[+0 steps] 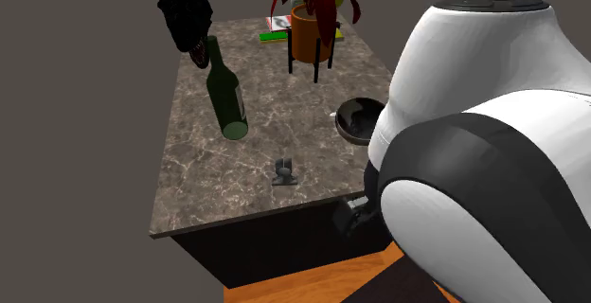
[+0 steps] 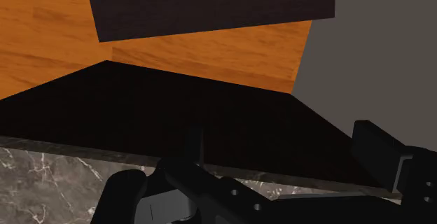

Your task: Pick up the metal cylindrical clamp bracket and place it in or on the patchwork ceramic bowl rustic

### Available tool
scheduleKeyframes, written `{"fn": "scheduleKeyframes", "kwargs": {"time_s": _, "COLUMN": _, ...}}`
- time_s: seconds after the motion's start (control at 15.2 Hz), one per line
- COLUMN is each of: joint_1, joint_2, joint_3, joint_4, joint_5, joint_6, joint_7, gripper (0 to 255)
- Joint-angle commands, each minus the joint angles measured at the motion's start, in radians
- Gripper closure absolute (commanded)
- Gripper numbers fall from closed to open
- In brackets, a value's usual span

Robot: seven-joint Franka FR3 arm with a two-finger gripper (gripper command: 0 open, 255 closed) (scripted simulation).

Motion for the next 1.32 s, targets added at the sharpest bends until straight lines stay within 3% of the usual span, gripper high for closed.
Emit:
{"fn": "scheduleKeyframes", "kwargs": {"time_s": 0.0, "joint_1": 0.0, "joint_2": 0.0, "joint_3": 0.0, "joint_4": 0.0, "joint_5": 0.0, "joint_6": 0.0, "joint_7": 0.0, "gripper": 0}}
{"fn": "scheduleKeyframes", "kwargs": {"time_s": 0.66, "joint_1": 0.03, "joint_2": 0.358, "joint_3": 0.031, "joint_4": 0.148, "joint_5": -0.006, "joint_6": 0.234, "joint_7": -0.01, "gripper": 0}}
{"fn": "scheduleKeyframes", "kwargs": {"time_s": 1.25, "joint_1": 0.049, "joint_2": 0.693, "joint_3": 0.057, "joint_4": 0.39, "joint_5": -0.03, "joint_6": 0.347, "joint_7": -0.008, "gripper": 0}}
